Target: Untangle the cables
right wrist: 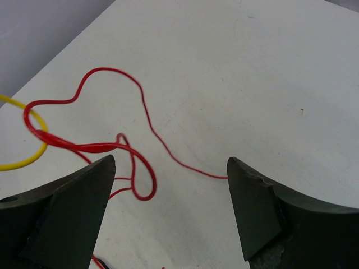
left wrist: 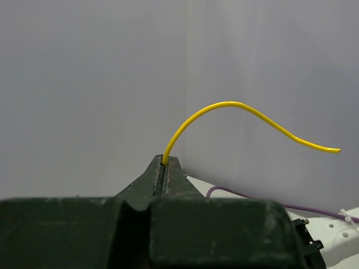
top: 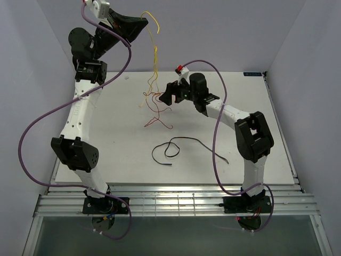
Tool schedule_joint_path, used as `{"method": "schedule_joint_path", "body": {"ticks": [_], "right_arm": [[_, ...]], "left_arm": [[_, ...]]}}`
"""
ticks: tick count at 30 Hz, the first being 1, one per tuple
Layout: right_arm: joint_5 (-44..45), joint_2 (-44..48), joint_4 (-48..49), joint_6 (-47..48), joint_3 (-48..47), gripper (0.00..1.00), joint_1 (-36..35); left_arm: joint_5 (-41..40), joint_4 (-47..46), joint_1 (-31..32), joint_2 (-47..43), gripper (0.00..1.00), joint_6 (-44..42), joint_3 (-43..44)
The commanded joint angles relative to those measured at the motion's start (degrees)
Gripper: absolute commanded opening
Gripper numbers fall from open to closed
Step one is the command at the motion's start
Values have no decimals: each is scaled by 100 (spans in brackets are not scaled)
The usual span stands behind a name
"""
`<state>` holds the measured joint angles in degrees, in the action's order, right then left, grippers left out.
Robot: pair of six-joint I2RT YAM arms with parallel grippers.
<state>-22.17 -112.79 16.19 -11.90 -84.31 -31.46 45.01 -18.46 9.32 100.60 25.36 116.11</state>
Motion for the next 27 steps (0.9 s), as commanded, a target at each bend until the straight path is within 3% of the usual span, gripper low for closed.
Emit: {"method": "schedule_joint_path", "body": {"ticks": [1,11,18,21,24,25,27], "right_arm": [[-75,109,192,-75,-182,85,-9],[-1052,626,1018,-410,898,79,-106],[-1193,671,992,-462,899,78,-106],[-1315,715,1044,-462,882,72,-106],[-1456,671,1202,-628,899,43,-106],[-1465,645,1325,-681,882,22,-106],[-1404,574,1431,-865,829,8,-106]], "left_arm": [[-28,-96,-18,-216,0,144,402],[-45,-97,-18,-154,0,30,473],[-37,-105,-18,-146,0,47,500],[-19,-114,-18,-154,0,39,500],[-37,-114,-27,-146,0,74,500],[-37,-114,-27,-146,0,100,491],[-28,-123,-18,-154,0,135,482]]}}
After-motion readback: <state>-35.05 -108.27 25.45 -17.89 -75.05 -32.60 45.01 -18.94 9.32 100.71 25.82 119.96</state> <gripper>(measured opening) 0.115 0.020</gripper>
